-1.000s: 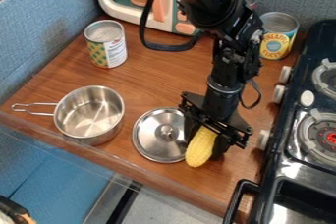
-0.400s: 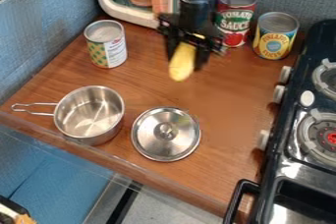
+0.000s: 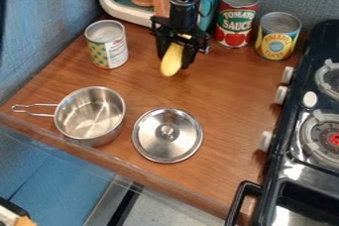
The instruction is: Move the yellow object to the upper left side of the table
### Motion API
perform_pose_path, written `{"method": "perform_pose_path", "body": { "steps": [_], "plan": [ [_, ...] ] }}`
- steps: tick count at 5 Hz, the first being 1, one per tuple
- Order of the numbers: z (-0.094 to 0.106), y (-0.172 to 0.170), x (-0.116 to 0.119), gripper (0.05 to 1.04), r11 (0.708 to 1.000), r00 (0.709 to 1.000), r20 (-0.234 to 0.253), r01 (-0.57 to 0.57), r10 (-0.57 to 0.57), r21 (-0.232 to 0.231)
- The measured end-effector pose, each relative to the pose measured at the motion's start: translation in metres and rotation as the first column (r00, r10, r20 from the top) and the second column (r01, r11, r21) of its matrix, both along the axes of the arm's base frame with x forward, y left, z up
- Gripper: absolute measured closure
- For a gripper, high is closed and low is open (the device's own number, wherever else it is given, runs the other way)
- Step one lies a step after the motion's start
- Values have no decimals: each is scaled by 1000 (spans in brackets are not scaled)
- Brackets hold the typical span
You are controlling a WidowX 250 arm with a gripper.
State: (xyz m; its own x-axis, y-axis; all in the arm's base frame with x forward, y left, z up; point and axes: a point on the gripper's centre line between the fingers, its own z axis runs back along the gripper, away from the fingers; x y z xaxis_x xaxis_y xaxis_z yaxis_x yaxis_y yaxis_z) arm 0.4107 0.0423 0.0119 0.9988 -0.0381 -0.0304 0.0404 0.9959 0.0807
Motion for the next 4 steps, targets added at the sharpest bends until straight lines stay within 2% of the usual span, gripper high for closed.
{"method": "perform_pose_path", "body": {
  "steps": [1,2,3,4],
  "plan": [
    [-12,9,1,411,1000,1000,-28,-2,2,2],
    [-13,9,-6,324,1000,999,-46,7,-7,8],
    [-5,8,-11,101,1000,1000,-30,4,-3,15],
    [28,9,-8,82,1000,999,51,-7,6,25]
  ]
}}
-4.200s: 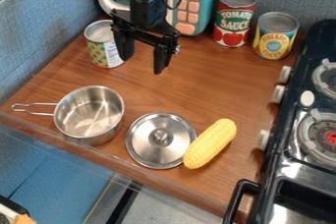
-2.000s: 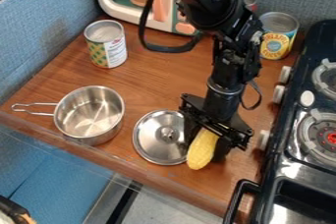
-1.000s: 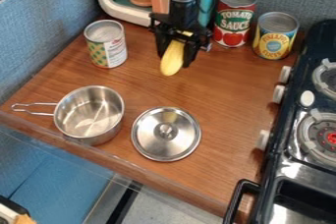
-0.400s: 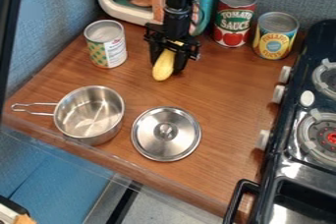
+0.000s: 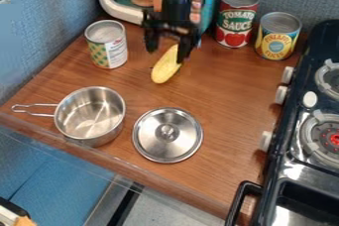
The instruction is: Move the yellow object to the upper left side of the table
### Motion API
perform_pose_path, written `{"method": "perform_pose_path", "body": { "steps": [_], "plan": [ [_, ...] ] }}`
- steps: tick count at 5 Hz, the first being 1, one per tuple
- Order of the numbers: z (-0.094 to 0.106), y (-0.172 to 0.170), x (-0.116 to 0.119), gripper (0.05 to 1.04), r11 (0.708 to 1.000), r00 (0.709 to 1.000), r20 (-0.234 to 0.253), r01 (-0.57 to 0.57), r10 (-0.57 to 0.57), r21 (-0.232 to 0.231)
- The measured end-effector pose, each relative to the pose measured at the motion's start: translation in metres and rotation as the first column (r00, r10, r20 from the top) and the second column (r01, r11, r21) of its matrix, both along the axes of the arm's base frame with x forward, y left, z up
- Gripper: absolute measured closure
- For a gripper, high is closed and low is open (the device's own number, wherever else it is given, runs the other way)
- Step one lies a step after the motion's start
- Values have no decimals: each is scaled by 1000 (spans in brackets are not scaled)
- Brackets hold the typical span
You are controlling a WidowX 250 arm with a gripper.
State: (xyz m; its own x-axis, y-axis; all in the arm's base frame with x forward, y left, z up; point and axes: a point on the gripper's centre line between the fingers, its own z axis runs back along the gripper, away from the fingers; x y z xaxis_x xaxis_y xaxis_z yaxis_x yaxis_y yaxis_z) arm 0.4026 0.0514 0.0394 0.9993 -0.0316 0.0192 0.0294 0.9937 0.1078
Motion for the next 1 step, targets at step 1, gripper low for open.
{"method": "perform_pose_path", "body": {
  "steps": [1],
  "plan": [
    [25,-1,-5,83,1000,998,56,-6,6,-6]
  ]
}}
